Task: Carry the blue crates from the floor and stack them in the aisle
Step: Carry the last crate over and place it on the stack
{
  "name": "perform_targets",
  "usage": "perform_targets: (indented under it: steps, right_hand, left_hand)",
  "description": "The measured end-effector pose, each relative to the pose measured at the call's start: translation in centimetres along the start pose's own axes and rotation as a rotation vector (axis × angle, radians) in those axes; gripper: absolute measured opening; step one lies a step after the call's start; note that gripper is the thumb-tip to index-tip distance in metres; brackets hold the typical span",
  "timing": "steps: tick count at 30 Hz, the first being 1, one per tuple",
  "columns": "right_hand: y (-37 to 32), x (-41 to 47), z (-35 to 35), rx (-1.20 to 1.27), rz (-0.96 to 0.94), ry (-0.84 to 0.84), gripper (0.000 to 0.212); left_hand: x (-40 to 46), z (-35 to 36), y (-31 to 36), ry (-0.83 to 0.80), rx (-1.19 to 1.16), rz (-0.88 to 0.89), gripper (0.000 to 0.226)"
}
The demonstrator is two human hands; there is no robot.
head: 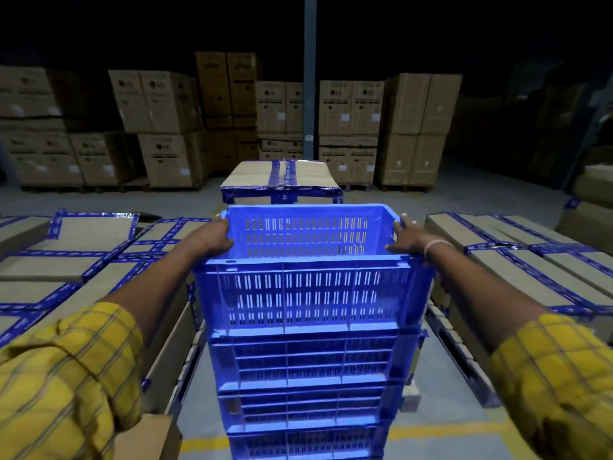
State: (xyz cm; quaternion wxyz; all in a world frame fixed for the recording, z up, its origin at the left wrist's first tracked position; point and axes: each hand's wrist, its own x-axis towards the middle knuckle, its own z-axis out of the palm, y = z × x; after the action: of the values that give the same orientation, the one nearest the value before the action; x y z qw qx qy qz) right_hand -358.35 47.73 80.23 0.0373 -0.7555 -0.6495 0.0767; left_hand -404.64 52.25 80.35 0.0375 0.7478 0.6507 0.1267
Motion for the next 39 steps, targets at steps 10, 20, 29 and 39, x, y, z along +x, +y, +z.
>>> perform_targets:
  steps: [10,20,29,39]
  right_hand:
    - [0.3,-0.6,-0.8,0.206,0.007,0.106,0.104]
    - [-0.1,-1.7,0.4,0.144,0.062,0.065,0.102]
    - [-1.2,-2.5,0.5,0.187,0.146,0.229,0.079]
    - [-2.3,-6.8,2.5,0.164,0.292,0.55,0.051]
  left_hand:
    - [0.5,0.2,0.1,0.009,0.046,0.017,0.044]
    - [-3.1,-1.6,2.0,0.046,-0.162,0.067,0.074]
    - [-6.9,0.7,10.2,-0.304,0.034,0.385,0.081]
    - [-6.0,3.7,21.9,-0.29,0.041,0.652,0.071]
